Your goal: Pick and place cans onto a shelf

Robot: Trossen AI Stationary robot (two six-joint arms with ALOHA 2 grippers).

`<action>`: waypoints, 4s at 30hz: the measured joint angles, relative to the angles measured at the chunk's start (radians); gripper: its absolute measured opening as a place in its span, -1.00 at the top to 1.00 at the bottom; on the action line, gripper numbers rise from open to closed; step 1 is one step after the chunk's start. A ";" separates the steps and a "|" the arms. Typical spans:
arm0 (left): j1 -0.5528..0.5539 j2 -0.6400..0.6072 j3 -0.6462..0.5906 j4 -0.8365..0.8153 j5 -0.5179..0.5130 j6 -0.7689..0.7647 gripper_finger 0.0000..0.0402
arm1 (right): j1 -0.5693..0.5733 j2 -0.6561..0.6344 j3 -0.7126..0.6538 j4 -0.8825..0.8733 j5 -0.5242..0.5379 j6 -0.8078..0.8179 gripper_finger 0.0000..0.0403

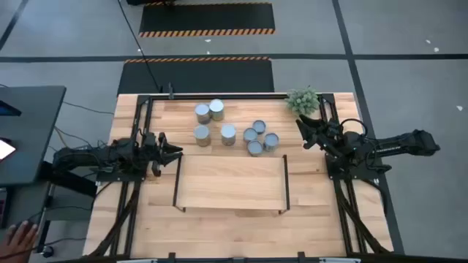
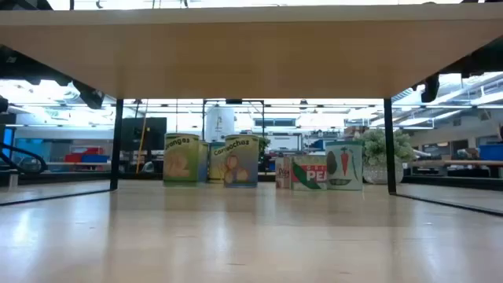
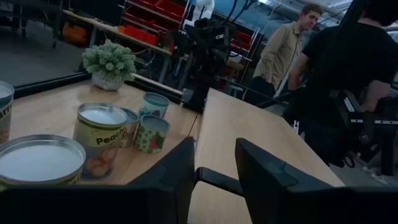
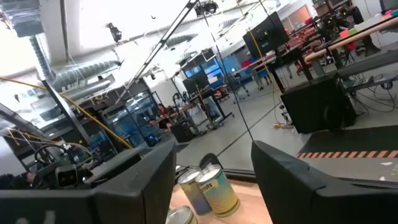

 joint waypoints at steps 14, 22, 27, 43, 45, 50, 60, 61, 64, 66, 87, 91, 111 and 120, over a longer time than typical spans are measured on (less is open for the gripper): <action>0.000 0.000 0.000 0.000 0.000 0.000 0.39 | 0.000 0.000 0.000 0.000 0.000 0.000 -0.08; 0.000 0.000 0.000 0.000 0.000 0.000 0.39 | 0.000 0.000 0.000 0.000 0.000 0.000 -0.08; 0.000 0.000 0.000 0.000 0.000 0.000 0.39 | 0.000 0.000 0.000 0.000 0.000 0.000 -0.08; 0.000 0.000 0.000 0.000 0.000 0.000 0.39 | 0.000 0.000 0.000 0.000 0.000 0.000 -0.08; 0.000 0.000 0.000 0.000 0.000 0.001 0.39 | 0.000 0.000 0.000 0.000 0.000 0.000 -0.08; 0.000 0.000 0.000 0.000 0.000 0.000 0.39 | 0.000 0.000 0.000 0.000 0.000 0.000 -0.08; 0.000 0.000 0.000 0.135 -0.099 -0.228 0.39 | 0.000 0.000 0.000 0.000 0.000 -0.005 -0.08; 0.001 0.000 0.000 0.161 -0.102 -0.247 0.39 | -0.003 0.000 0.000 0.000 0.001 -0.010 -0.08; 0.000 0.000 0.000 0.243 -0.099 -0.275 0.39 | -0.006 0.000 0.000 0.001 0.001 -0.013 -0.08; 0.000 0.000 0.000 0.271 -0.098 -0.305 0.39 | -0.006 0.000 0.000 0.001 0.001 -0.012 -0.08; 0.000 0.069 0.165 0.454 -0.202 -0.253 0.38 | -0.008 0.000 0.000 0.183 -0.041 0.456 -0.08; 0.000 0.146 0.246 0.419 -0.245 -0.164 0.38 | -0.009 0.000 0.000 0.188 -0.071 0.478 -0.08; 0.134 0.610 0.633 -0.079 -0.215 -0.219 -0.21 | -0.047 0.036 0.329 -0.262 -0.252 0.350 -0.08; 0.304 0.801 0.812 -0.258 0.080 -0.251 -0.14 | -0.086 0.111 0.485 -0.445 -0.343 0.302 -0.08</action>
